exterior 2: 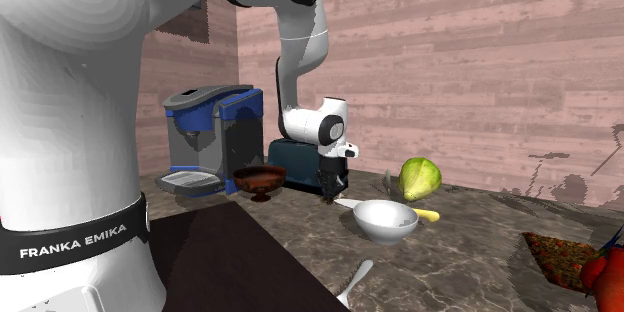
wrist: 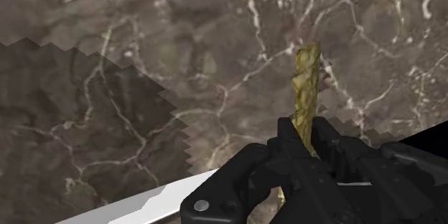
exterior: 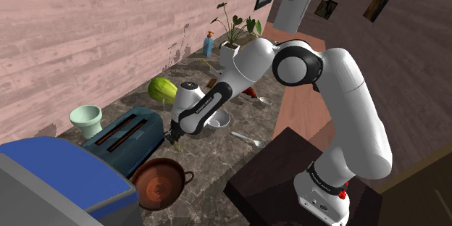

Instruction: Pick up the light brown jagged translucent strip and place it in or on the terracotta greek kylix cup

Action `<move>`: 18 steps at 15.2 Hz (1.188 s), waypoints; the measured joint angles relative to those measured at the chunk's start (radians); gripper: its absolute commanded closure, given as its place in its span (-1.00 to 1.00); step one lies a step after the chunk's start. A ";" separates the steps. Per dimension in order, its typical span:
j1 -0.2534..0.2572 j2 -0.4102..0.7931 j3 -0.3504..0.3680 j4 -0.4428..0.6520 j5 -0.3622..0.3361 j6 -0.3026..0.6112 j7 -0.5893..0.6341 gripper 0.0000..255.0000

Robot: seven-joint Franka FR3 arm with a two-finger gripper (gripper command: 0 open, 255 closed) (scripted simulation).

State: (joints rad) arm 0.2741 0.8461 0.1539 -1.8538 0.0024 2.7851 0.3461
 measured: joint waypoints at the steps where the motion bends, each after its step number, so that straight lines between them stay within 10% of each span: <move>1: 0.001 -0.001 0.001 0.001 0.000 0.000 0.000 1.00; 18: -0.009 -0.126 0.013 -0.056 0.008 -0.069 0.008 1.00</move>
State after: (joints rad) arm 0.2654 0.7203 0.1671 -1.9097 0.0108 2.7160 0.3538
